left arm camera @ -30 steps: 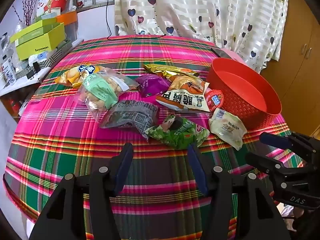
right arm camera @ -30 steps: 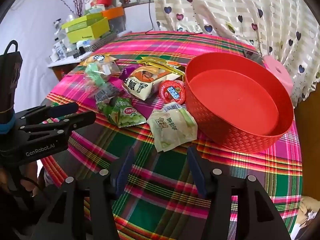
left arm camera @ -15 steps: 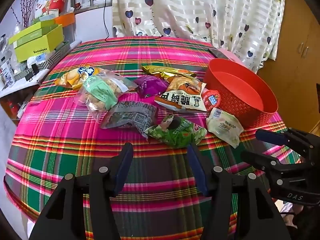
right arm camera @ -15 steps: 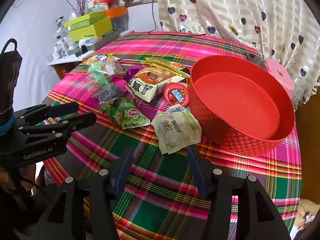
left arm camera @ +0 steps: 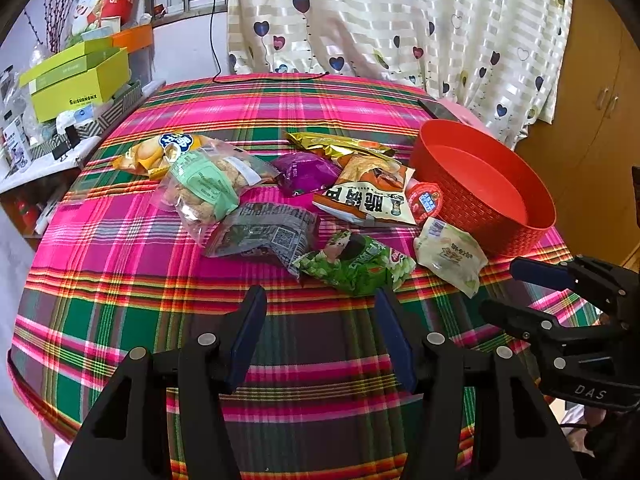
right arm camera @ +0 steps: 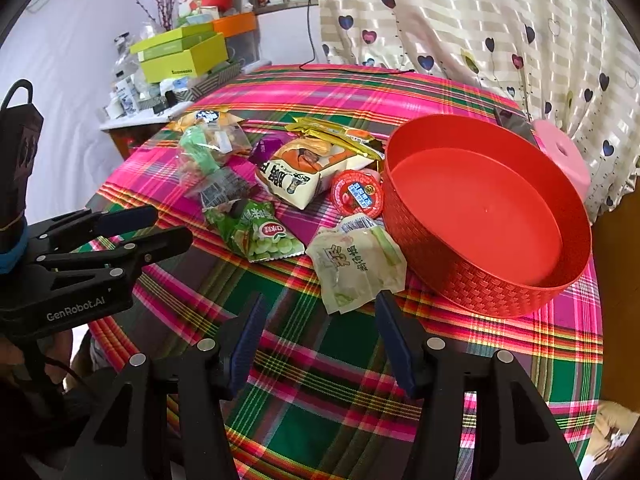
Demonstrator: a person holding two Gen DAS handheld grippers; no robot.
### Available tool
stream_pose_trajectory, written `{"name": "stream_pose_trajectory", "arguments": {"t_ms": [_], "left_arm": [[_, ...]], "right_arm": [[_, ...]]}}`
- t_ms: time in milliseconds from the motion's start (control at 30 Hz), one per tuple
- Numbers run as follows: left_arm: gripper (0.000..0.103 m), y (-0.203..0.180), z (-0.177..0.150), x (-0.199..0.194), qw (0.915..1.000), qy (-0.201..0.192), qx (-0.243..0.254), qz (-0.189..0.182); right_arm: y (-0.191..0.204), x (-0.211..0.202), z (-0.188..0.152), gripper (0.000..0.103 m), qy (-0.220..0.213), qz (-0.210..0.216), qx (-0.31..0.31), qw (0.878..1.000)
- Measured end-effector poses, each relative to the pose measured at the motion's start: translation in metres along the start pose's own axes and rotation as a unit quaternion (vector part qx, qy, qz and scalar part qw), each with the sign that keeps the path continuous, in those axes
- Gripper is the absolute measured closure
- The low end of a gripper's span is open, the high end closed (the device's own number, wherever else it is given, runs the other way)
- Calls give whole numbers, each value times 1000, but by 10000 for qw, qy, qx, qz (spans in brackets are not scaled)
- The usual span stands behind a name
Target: Organize snacks
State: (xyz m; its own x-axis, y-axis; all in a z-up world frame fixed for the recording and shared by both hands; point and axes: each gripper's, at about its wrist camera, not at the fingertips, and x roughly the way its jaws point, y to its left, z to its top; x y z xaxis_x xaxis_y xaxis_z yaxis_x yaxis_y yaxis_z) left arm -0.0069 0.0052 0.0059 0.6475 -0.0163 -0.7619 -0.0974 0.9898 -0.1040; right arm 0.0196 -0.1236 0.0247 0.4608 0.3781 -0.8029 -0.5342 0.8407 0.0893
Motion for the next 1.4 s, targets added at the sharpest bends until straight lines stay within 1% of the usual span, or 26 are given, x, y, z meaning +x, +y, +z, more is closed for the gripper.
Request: {"name": "stream_pose_trajectory", "arguments": {"t_ms": [467,933,1400], "left_arm": [[46,-2,-2,2,10000,21,-6,-32],[46,-5,-3,-2,9999,-51,106,-114],[46,-4,-3,0,9999,2,50,-138]], "right_arm": [[-2,-4,1,43,-60,43,16,10000],[1,-4,1,42,-56,68,-14,10000],[4,-4,1,41,-50,84,-36,9999]]}}
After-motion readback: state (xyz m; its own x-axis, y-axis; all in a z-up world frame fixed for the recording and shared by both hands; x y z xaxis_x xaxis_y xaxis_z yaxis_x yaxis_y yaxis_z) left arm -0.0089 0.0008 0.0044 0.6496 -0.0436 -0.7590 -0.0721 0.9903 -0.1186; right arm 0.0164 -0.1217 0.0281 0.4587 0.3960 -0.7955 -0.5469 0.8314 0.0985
